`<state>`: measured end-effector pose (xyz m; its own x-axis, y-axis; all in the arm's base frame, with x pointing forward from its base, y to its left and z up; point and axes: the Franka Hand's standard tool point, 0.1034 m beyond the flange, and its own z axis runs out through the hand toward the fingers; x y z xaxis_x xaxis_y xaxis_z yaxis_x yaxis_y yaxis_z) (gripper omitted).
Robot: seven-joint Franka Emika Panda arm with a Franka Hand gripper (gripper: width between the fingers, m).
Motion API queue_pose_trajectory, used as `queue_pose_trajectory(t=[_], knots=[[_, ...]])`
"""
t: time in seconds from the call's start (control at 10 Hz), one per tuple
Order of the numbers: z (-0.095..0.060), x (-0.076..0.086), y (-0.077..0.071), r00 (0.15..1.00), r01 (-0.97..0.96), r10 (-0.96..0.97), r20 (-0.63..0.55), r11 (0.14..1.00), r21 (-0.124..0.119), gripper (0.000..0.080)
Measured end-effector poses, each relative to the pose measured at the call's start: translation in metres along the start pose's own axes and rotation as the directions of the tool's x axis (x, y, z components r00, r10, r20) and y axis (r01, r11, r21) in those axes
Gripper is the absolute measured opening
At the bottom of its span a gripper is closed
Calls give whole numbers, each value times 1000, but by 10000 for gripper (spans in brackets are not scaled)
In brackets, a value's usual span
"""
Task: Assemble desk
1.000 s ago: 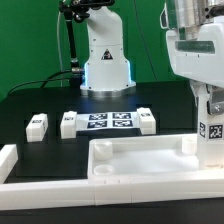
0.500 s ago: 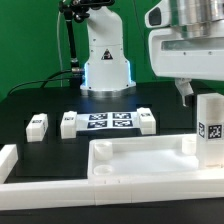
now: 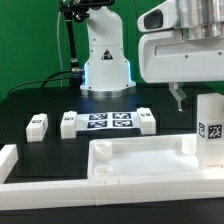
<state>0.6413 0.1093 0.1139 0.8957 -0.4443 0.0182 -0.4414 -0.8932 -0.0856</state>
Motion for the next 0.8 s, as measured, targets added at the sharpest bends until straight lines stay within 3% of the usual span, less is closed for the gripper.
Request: queue_pose_trajectory(t=[0.2,0.4,0.5,0.6,0.7,0.8], knots=[[3,-1,-7,947,322,-322,3,946,-30,649],[1,4,-5,876,480,-481,-33,877,-28,649],[2,2,-4,894,446,-446,-30,895,-27,649],[3,2,-5,901,431,-432,-30,902,-26,553],[3,2,-5,903,427,-428,-31,904,-26,553],[3,2,-5,924,380,-381,-31,925,-23,372]])
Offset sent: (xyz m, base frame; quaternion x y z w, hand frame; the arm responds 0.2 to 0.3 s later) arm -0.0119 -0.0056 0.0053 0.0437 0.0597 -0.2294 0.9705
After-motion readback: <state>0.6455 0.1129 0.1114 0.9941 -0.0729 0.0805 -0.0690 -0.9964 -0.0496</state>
